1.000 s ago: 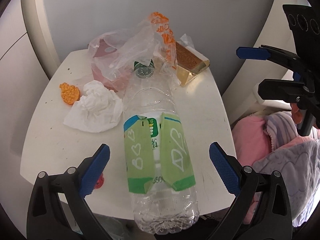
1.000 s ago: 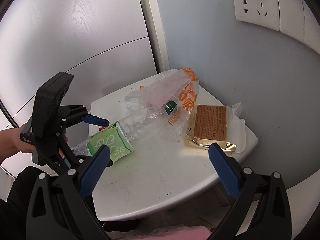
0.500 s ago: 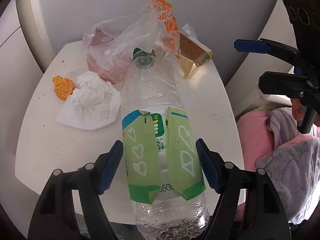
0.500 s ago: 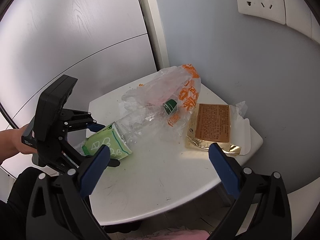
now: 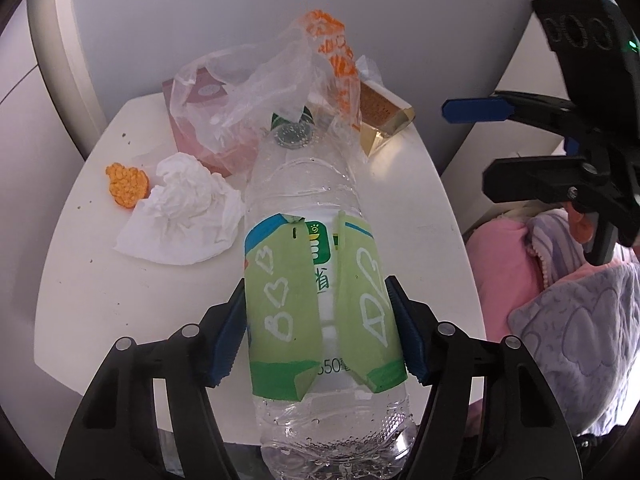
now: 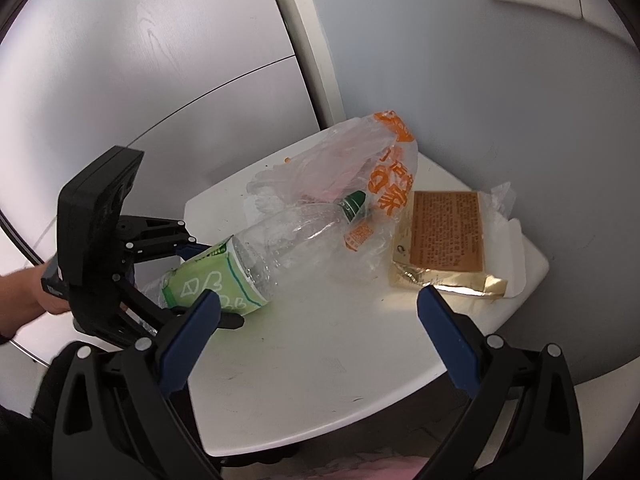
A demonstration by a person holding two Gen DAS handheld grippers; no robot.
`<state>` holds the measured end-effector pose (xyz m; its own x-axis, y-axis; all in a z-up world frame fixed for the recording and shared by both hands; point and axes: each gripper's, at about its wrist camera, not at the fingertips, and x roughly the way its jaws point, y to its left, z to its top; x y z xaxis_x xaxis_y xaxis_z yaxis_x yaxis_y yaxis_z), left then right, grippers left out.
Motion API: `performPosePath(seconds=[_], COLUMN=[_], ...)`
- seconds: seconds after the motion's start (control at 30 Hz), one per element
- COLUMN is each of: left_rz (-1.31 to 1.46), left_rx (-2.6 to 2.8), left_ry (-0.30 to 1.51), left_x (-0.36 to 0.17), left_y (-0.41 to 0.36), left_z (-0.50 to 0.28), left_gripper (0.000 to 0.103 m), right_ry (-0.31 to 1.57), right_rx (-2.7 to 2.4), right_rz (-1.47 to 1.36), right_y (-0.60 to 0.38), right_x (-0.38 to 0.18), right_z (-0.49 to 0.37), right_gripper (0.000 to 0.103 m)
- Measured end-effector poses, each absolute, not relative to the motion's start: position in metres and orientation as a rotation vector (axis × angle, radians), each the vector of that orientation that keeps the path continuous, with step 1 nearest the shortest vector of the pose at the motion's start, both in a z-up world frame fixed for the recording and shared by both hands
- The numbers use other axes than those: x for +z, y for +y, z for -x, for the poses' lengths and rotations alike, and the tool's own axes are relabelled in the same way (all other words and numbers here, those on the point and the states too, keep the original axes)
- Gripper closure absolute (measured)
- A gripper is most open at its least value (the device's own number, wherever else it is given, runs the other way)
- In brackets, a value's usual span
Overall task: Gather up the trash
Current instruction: 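Close the left gripper around the green-labelled bottle, then lift the bottle with the left gripper while the right gripper closes on it too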
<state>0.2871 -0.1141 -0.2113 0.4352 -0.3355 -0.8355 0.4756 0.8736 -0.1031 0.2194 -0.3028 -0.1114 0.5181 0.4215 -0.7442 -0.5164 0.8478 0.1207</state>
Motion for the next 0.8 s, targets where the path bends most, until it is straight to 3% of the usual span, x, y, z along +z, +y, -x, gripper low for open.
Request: performPosePath(seconds=[0.57,0.8], left_rz=[-0.226,-0.232], left_rx=[-0.546,-0.57], left_ry=[0.947,0.953], left_x=[-0.206,-0.205], left_y=[-0.119,-0.109], left_z=[-0.267,-0.266], left_gripper=[0.041,0.041], right_ry=[1.058,0.969], right_rx=[0.6,0.658], right_rz=[-0.11,0.012], right_y=[-0.291,-0.272], right_x=[-0.122,-0.108], right_z=[-0.248,-0.247], right_gripper=[0.007,0.007])
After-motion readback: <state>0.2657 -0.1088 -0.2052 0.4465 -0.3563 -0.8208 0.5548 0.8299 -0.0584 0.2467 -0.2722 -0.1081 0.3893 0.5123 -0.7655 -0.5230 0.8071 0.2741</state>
